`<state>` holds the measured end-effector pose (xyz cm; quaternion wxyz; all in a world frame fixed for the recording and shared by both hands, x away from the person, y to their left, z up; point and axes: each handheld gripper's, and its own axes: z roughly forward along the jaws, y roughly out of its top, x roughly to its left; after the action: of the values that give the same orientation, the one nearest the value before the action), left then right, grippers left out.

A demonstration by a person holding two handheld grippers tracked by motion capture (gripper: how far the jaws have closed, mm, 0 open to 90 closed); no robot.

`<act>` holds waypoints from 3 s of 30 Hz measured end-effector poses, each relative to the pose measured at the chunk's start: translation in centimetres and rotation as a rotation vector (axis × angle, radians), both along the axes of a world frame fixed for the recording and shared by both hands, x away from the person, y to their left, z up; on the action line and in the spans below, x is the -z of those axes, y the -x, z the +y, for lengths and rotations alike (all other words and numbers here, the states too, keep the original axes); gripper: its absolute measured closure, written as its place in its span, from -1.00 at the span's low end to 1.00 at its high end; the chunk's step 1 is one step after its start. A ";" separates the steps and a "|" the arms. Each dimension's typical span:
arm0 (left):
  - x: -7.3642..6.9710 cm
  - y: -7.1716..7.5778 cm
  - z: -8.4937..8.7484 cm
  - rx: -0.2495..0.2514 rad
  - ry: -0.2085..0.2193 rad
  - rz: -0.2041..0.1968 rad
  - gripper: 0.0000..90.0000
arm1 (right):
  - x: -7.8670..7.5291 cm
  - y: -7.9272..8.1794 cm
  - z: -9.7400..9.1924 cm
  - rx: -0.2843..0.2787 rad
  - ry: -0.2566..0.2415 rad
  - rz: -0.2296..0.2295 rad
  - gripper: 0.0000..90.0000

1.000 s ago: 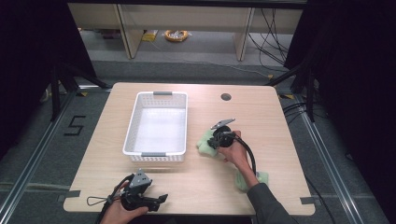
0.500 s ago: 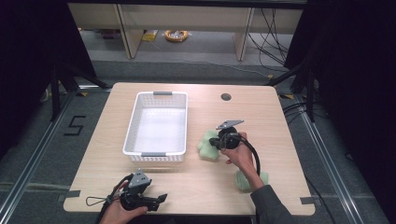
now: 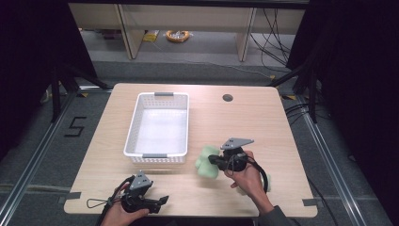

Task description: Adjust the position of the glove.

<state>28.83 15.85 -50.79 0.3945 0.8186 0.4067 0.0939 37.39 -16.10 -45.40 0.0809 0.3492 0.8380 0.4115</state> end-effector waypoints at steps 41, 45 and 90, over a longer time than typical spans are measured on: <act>0.0 0.6 -7.7 0.187 0.063 -0.108 -0.03 | 2.7 1.7 -1.1 -0.009 0.072 0.012 0.53; 0.2 0.2 -8.9 0.229 0.033 -0.113 0.09 | 3.3 0.7 -0.5 -0.029 0.098 0.036 0.56; -0.5 -4.5 -9.7 0.274 -0.134 -0.167 0.80 | 4.7 6.0 -2.9 0.059 0.013 0.130 0.82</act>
<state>33.34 6.19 -50.28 0.3805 0.8802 0.2499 0.1341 31.40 -19.03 -50.06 0.0405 0.3991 0.8334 0.3801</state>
